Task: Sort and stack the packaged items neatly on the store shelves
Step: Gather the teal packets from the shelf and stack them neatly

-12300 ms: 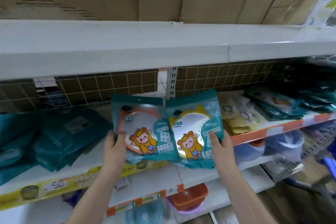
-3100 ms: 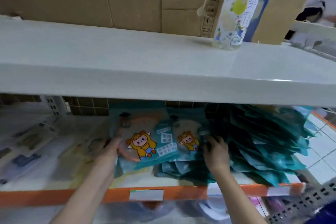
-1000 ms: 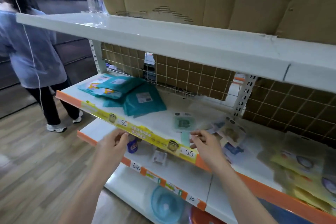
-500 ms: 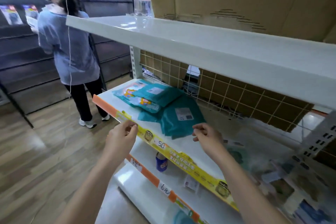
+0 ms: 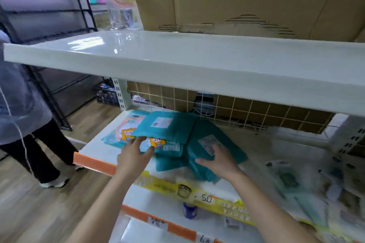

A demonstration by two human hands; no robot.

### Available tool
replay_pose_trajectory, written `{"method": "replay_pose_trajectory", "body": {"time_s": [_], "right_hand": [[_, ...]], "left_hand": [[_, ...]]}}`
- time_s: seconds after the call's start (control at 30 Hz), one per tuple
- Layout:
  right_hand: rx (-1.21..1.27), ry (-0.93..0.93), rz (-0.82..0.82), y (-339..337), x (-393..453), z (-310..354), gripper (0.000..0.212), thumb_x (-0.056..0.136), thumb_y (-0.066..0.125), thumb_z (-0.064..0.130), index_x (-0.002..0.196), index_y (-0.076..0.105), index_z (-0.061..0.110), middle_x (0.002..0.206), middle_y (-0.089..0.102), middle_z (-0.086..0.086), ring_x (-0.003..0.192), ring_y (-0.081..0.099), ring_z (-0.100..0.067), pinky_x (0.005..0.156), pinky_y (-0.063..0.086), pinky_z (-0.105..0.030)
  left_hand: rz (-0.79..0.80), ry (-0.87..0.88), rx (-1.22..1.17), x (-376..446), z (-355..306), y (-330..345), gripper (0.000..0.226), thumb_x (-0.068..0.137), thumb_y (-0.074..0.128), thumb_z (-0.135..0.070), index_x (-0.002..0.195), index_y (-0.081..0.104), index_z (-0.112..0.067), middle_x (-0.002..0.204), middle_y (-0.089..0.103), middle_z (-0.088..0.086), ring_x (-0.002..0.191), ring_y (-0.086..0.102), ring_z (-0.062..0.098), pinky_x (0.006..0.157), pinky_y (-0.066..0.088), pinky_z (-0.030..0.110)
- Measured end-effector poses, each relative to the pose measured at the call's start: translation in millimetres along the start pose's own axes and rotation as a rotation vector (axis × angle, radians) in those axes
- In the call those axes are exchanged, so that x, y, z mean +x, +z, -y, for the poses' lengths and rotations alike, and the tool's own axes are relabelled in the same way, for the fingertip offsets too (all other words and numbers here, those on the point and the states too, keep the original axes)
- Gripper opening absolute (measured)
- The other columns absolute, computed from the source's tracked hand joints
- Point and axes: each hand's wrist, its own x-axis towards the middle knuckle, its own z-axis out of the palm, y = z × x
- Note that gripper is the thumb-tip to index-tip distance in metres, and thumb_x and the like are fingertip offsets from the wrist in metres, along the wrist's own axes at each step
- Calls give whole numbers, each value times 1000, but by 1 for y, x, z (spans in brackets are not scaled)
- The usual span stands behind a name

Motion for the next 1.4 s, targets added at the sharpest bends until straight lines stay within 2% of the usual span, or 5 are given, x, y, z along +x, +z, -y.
{"method": "replay_pose_trajectory", "body": {"time_s": [0.63,0.8,0.93,1.03,1.4], "right_hand": [[-160,100,52,18,-8,2,57,95,48,46,148,32,31,158,20,10,144,19,-17,116,18,-30],[-260,88,19,16,-20,2,45,104,30,31,148,33,22,159,18,6,145,18,-14,115,15,-26],[-116,135,-296,9,-34,12,34,103,35,21,129,54,10,134,54,-7,125,47,-24,92,35,-28],[16,197,-576,-8,-41,20,19,101,35,16,92,51,13,83,51,-2,83,52,-25,64,30,-31],[434,563,-838,-31,-61,8,35,102,34,22,111,57,-3,111,60,-23,98,56,-34,71,30,-25]], "left_hand": [[128,603,653,111,3,62,50,97,40,-42,145,33,-28,150,36,-6,135,38,21,113,21,48],[83,741,515,110,12,67,53,70,79,-20,120,65,-12,111,68,10,91,65,36,81,50,50],[-176,853,176,107,-1,45,31,87,49,-15,112,67,-6,82,70,13,61,64,34,54,47,36],[-196,601,-249,91,-22,20,36,97,36,-22,109,64,-4,80,68,21,63,60,39,53,42,36],[146,-112,-738,81,-27,21,35,99,36,-24,97,59,2,107,60,29,86,51,37,70,37,42]]}}
